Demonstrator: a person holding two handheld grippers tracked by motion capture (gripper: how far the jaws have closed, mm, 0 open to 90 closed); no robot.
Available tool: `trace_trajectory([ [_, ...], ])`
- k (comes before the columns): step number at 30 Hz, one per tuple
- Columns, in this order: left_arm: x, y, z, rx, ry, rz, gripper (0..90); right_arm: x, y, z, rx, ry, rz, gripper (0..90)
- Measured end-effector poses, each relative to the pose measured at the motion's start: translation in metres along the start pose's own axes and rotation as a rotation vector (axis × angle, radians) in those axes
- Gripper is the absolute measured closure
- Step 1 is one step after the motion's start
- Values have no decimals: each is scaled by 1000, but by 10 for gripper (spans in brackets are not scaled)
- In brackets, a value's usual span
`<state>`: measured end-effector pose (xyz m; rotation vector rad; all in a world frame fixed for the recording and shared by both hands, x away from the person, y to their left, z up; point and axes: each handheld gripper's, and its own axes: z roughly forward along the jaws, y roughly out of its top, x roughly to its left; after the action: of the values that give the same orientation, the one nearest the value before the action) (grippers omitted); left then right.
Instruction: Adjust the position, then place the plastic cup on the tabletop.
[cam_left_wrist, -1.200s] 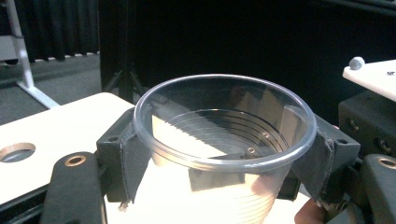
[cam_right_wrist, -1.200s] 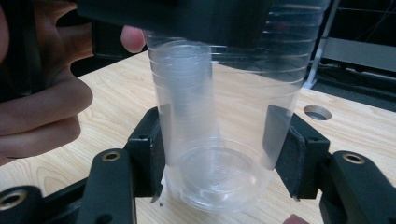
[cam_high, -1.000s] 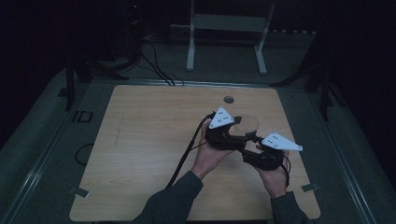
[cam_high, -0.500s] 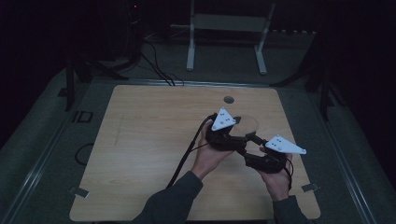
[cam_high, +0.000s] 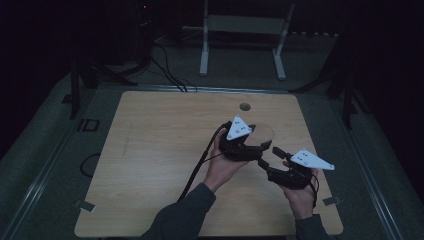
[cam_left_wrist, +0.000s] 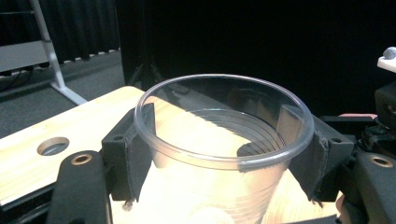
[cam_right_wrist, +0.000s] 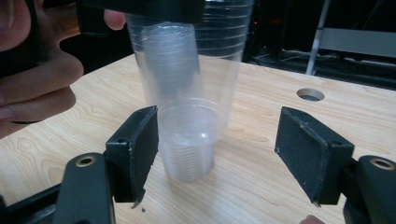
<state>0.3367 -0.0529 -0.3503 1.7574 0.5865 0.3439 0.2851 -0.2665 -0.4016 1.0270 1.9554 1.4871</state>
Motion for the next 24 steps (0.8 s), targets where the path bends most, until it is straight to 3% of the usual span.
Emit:
trace_trajectory([
  [24, -2, -10, 0, -7, -8, 13, 296, -17, -7, -16, -20, -52, 47, 295],
])
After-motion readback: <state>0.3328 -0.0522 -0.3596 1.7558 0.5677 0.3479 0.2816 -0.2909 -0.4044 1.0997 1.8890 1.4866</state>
